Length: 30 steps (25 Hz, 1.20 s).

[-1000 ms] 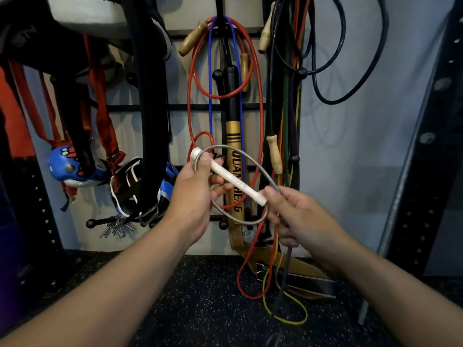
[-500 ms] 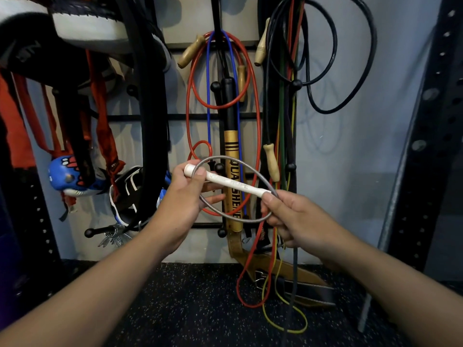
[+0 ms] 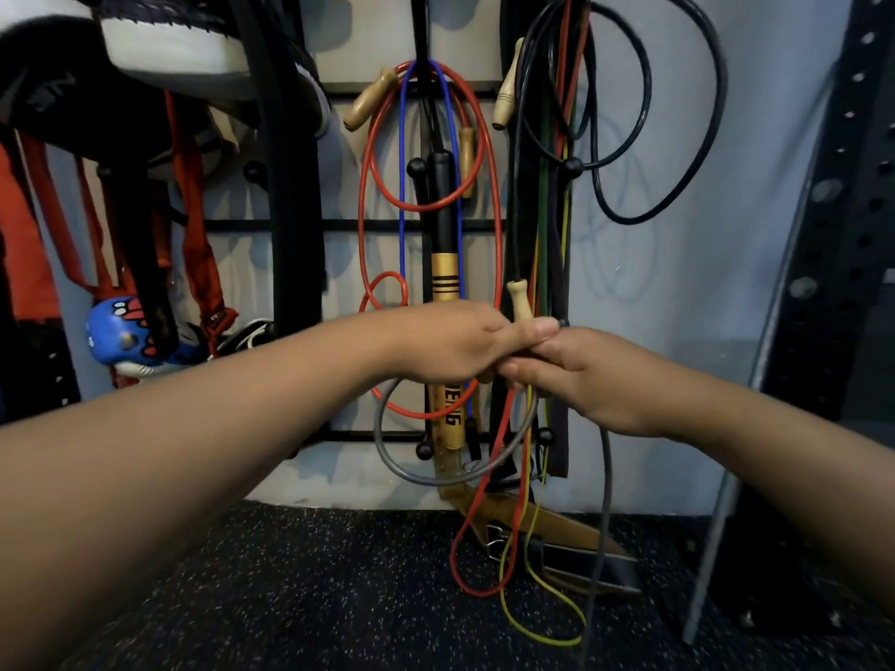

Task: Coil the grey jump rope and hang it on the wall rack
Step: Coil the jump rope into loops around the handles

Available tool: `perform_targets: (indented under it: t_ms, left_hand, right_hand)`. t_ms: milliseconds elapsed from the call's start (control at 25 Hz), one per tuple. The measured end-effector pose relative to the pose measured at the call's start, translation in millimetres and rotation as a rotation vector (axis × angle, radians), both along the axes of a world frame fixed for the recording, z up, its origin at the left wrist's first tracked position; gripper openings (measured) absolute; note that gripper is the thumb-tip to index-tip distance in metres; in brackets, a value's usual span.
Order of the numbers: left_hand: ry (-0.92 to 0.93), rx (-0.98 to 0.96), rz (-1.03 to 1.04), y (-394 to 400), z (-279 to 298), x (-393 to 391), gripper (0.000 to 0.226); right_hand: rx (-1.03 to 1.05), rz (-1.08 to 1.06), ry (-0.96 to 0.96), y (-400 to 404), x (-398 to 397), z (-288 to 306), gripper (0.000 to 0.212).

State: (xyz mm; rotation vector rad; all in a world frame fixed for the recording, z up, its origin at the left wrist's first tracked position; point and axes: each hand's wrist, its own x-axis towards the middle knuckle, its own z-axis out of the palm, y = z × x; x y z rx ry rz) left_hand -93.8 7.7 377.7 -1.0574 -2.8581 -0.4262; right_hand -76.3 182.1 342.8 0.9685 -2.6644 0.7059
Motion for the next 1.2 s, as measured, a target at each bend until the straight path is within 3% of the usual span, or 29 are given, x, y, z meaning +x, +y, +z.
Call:
perform_targets:
  t_ms: [80, 160, 280, 440, 600, 680, 760, 960, 1200]
  left_hand:
    - [0.015, -0.058, -0.017, -6.0, -2.8, -5.7, 0.061]
    - [-0.093, 0.060, -0.020, -15.1, -9.0, -9.5, 0.059]
    - [-0.353, 0.664, -0.029, -25.8, -19.2, -16.2, 0.049]
    - [-0.478, 1.422, -0.072, -14.1, -27.8, -22.9, 0.041]
    - [-0.513, 1.819, -0.064, 14.5, -27.0, -19.1, 0.037]
    - [-0.463, 1.898, -0.048, 22.9, -29.9, -15.5, 0.036]
    - [-0.380, 1.899, -0.029, 24.3, -36.6, -13.6, 0.032]
    - [-0.151, 1.652, 0.062, 14.5, -58.5, -7.9, 0.025]
    - [-0.312, 1.484, 0.227, -11.2, -77.0, -3.9, 0.032]
  right_hand:
    - [-0.136, 0.012, -0.024, 10.0, -0.8, -2.0, 0.014]
    - [-0.319, -0.023, -0.104, 23.7, -0.6, -4.7, 0.022]
    - [-0.589, -0.065, -0.303, 43.4, 2.2, -20.5, 0.036]
    - [-0.712, -0.072, -0.448, 40.8, -3.2, -56.3, 0.047]
    - [-0.877, 0.027, -0.557, 5.4, -5.5, -76.4, 0.066]
    - [-0.964, 0.021, -0.542, -9.6, -6.2, -77.4, 0.073]
    - [-1.070, -0.017, -0.531, -16.6, -6.3, -72.1, 0.063]
    - [-1.161, -0.087, -0.481, -20.4, -6.5, -63.6, 0.051]
    - [-0.976, -0.085, -0.376, -4.2, -9.4, -53.4, 0.020]
